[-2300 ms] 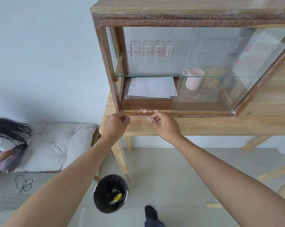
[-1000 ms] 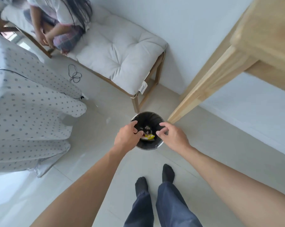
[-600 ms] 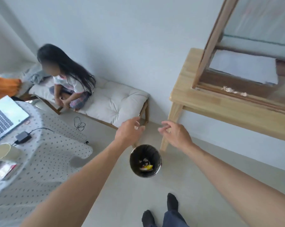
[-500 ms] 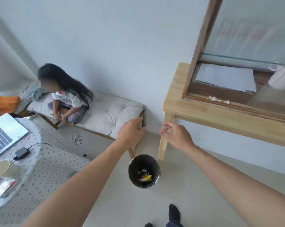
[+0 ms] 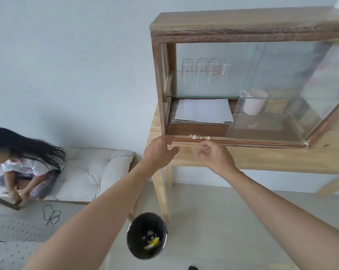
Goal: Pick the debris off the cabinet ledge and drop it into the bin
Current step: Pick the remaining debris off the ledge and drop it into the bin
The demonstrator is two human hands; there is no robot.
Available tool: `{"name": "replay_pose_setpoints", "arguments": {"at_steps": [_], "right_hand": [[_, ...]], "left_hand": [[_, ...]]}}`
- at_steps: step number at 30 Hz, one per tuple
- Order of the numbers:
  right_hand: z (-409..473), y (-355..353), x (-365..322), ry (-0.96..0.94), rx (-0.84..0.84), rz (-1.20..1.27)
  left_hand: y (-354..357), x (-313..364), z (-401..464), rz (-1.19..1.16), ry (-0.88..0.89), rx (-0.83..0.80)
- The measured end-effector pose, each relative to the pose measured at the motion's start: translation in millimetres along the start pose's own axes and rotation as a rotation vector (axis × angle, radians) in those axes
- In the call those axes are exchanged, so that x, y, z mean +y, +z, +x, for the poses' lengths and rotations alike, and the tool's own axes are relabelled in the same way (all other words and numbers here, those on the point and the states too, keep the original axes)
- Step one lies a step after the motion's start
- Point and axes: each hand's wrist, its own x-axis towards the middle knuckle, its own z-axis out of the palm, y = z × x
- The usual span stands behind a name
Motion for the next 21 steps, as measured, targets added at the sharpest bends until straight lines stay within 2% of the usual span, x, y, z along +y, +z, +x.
{"name": "replay_pose_setpoints", "arguments": {"at_steps": [6,13,17,21], "right_hand": [[35,-15,28,0.051,0.056,-0.01],[67,-15,39,0.101,0.076,-0.095],[72,-12,38,0.065,0.115,-0.128],[72,-13,36,0.051,0.122,-0.105]], "left_hand": [[35,36,47,-0.011,0.086,0.0],[63,57,79,-0.03,0.023,0.032],[63,56,86,-0.013,0.063,0.027],[60,55,84,-0.025,0.031,0.049]]}}
